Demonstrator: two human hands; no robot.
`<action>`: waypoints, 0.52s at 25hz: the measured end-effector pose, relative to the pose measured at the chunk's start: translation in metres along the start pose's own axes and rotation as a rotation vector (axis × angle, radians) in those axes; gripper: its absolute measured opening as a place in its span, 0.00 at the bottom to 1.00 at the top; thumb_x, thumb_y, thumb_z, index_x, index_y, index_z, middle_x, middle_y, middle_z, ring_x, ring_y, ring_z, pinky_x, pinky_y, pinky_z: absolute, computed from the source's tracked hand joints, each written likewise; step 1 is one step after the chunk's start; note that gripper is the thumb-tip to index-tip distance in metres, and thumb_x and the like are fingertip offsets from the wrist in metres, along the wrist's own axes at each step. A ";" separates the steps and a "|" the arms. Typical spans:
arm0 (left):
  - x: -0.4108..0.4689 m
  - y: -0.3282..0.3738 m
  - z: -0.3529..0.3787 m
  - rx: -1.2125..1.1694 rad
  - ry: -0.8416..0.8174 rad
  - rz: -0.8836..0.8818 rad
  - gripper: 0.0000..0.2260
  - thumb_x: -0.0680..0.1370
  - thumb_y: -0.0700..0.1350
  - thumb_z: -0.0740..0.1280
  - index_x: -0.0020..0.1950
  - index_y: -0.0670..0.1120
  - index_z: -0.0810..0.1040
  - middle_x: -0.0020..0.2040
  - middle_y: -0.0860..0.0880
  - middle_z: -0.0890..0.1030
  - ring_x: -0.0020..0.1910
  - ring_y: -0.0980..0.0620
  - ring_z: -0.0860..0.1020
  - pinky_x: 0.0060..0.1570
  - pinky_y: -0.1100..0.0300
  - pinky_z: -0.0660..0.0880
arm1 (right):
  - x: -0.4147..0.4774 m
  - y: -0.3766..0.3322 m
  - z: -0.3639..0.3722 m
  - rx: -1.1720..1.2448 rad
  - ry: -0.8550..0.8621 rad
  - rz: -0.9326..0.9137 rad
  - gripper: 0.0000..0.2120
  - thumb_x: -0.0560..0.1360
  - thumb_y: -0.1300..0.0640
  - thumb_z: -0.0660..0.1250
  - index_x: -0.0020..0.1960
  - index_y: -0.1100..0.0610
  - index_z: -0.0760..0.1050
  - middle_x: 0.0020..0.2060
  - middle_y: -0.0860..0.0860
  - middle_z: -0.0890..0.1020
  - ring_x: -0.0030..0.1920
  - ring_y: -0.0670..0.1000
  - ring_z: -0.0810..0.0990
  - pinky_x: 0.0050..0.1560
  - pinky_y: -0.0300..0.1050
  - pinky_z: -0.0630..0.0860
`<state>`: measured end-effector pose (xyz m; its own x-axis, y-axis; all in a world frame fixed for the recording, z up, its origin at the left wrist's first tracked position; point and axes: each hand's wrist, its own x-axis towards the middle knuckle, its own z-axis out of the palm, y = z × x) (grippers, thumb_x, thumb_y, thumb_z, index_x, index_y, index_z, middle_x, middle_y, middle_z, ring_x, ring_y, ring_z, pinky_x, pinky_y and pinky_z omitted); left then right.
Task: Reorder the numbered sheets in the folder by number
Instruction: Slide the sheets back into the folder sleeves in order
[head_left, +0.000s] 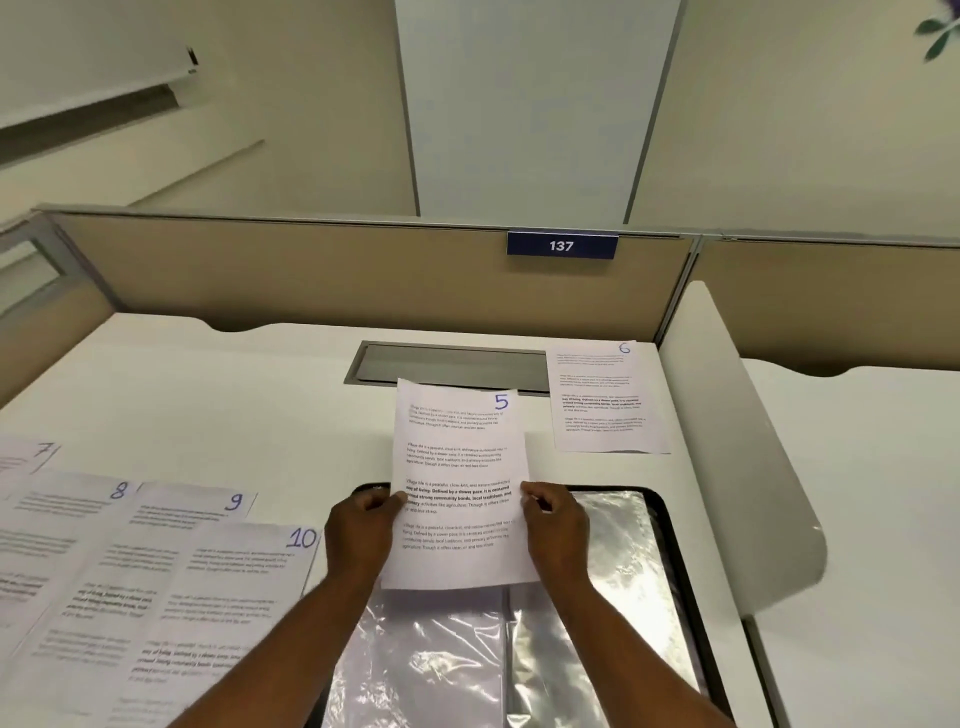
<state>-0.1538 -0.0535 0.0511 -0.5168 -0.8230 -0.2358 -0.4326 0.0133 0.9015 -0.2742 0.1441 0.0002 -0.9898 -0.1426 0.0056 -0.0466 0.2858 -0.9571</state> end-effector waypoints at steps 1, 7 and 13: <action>-0.012 -0.008 -0.001 0.015 -0.007 0.000 0.07 0.76 0.46 0.76 0.38 0.53 0.83 0.40 0.53 0.85 0.42 0.48 0.84 0.42 0.57 0.76 | -0.013 0.004 -0.007 -0.025 0.008 -0.027 0.10 0.77 0.67 0.71 0.53 0.54 0.85 0.47 0.41 0.83 0.49 0.34 0.80 0.48 0.23 0.72; -0.061 -0.047 0.001 0.198 -0.067 -0.041 0.09 0.73 0.49 0.77 0.37 0.49 0.81 0.35 0.53 0.83 0.37 0.50 0.82 0.42 0.50 0.81 | -0.074 0.016 -0.040 -0.182 0.023 0.014 0.13 0.76 0.69 0.65 0.55 0.55 0.80 0.51 0.43 0.81 0.50 0.44 0.81 0.49 0.36 0.77; -0.118 -0.066 -0.014 0.262 -0.156 -0.032 0.08 0.74 0.52 0.75 0.39 0.51 0.81 0.38 0.55 0.83 0.39 0.53 0.80 0.42 0.56 0.77 | -0.149 -0.001 -0.065 -0.337 0.038 0.080 0.08 0.80 0.63 0.64 0.52 0.50 0.76 0.46 0.41 0.78 0.46 0.42 0.79 0.42 0.33 0.72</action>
<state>-0.0541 0.0346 0.0246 -0.5980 -0.7287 -0.3339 -0.6159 0.1511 0.7732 -0.1349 0.2264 0.0187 -0.9961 -0.0737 -0.0489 -0.0043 0.5928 -0.8054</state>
